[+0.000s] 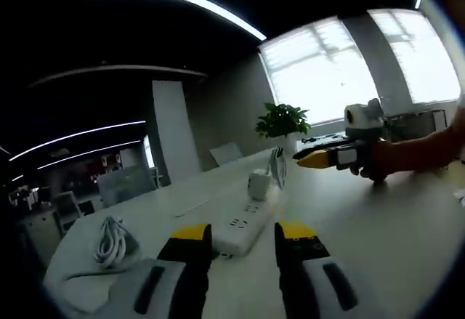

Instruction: Straighten the power strip on the desk, plug the charger into it

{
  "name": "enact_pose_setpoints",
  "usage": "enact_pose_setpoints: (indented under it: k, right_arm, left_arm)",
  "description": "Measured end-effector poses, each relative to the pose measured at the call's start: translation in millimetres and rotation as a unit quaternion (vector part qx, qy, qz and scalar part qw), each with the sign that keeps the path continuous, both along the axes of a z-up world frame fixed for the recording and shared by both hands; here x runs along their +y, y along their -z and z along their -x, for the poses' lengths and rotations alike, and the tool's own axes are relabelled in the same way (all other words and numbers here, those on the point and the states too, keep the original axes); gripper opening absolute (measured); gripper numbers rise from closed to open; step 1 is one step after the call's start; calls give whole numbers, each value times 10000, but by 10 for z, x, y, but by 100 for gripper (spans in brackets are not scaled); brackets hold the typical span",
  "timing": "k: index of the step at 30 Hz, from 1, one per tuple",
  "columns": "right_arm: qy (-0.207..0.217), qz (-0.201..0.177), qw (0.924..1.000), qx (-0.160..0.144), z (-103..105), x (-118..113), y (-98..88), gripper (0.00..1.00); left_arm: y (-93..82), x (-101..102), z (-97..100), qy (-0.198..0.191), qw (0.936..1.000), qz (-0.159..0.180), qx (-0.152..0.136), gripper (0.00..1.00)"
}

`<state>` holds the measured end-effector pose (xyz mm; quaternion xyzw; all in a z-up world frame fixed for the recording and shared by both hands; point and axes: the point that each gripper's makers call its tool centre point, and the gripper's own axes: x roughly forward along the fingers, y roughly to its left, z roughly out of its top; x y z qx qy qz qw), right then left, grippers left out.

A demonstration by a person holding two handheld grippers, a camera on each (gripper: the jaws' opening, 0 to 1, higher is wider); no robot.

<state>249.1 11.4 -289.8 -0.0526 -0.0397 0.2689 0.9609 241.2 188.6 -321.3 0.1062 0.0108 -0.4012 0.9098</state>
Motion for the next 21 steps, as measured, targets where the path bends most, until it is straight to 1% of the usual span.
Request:
enact_pose_setpoints:
  k: [1,3,6,9,15,17,18,19,20,21]
  right_arm:
    - [-44,54,10000,-30,27,-17,-12,33]
    - [-83,131,9998,-84,61,-50,-34,33]
    - [-225,187,9995,-148,116,-98,-75,33]
    - [-357,338,9987,-127,151,-126,-50,34]
    - [-603,317,9975,158,218,-193,57,34]
    - [-688,329,9968,258,254,-211,74,34]
    - [-733,333,9963,296,274,-209,80,34]
    - [-834,317,9953,383,306,-211,74,34]
    - [-973,312,9935,507,352,-212,62,33]
    - [-1030,375,9926,529,369,-237,20,33]
  left_arm:
    - [18,-3,-1,-12,10000,-57,-4,39]
    - [26,0,2,-6,10000,-64,4,39]
    - [14,11,11,-10,10000,16,10,39]
    - [5,45,-7,-50,9999,88,38,39]
    - [-30,73,-8,-80,9998,154,53,41]
    - [-65,84,9,-53,9998,169,38,44]
    - [-114,63,37,79,9994,338,55,47]
    - [-134,63,68,200,9984,500,195,52]
    - [-126,110,81,146,9969,618,464,55]
    - [-141,153,88,112,9963,638,558,57]
